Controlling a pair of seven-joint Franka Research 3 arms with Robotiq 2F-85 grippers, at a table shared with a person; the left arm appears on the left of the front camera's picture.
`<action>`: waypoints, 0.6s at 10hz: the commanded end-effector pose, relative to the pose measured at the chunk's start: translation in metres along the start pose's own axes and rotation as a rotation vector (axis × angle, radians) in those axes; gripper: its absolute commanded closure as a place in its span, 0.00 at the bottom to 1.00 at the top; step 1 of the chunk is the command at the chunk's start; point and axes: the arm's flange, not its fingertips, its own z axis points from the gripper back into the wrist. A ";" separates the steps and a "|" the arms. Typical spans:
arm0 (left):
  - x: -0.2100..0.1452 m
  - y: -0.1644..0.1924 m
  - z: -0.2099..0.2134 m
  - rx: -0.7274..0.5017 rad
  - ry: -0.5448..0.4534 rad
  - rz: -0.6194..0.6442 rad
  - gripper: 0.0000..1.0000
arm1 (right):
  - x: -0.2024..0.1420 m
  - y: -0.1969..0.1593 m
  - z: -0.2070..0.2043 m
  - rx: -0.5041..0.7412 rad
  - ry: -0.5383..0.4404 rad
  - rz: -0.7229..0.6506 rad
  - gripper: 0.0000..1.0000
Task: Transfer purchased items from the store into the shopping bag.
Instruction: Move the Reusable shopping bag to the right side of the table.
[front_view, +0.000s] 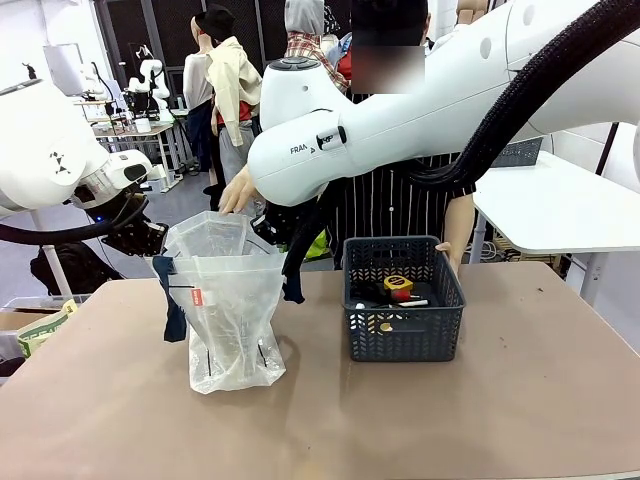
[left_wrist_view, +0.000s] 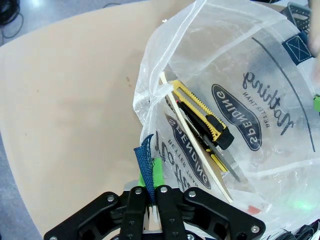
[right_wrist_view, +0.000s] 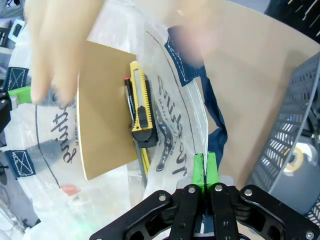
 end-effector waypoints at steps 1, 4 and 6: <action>-0.002 0.001 0.004 0.017 -0.002 0.013 1.00 | 0.000 0.000 0.001 -0.007 -0.004 -0.018 1.00; -0.002 0.001 0.004 0.017 -0.002 0.013 1.00 | 0.000 0.000 0.001 -0.007 -0.004 -0.018 1.00; -0.002 0.001 0.004 0.017 -0.002 0.013 1.00 | 0.000 0.000 0.001 -0.007 -0.004 -0.018 1.00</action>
